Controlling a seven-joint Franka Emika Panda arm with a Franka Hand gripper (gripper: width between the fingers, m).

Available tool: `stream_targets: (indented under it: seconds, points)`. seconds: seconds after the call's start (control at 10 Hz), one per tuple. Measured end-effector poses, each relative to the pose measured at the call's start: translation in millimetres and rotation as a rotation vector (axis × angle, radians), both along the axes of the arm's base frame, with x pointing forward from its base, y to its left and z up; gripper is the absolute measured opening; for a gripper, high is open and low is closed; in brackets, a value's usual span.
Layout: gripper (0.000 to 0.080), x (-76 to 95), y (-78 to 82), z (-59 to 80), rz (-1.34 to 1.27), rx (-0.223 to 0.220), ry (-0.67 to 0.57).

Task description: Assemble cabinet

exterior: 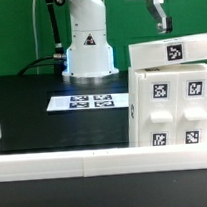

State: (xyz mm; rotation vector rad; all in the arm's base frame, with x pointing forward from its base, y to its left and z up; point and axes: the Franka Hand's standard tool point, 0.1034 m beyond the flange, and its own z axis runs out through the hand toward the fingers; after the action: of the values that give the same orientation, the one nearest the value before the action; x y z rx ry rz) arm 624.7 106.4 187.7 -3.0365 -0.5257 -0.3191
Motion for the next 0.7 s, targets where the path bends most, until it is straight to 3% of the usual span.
stream_targets:
  seconds: [0.5, 0.7]
  points:
    - [0.0797, -1.4, -1.6, -2.0, 0.337, -0.089, -0.018]
    - [0.0797, -3.4, -0.1, -4.0, 0.588, -0.152, -0.025]
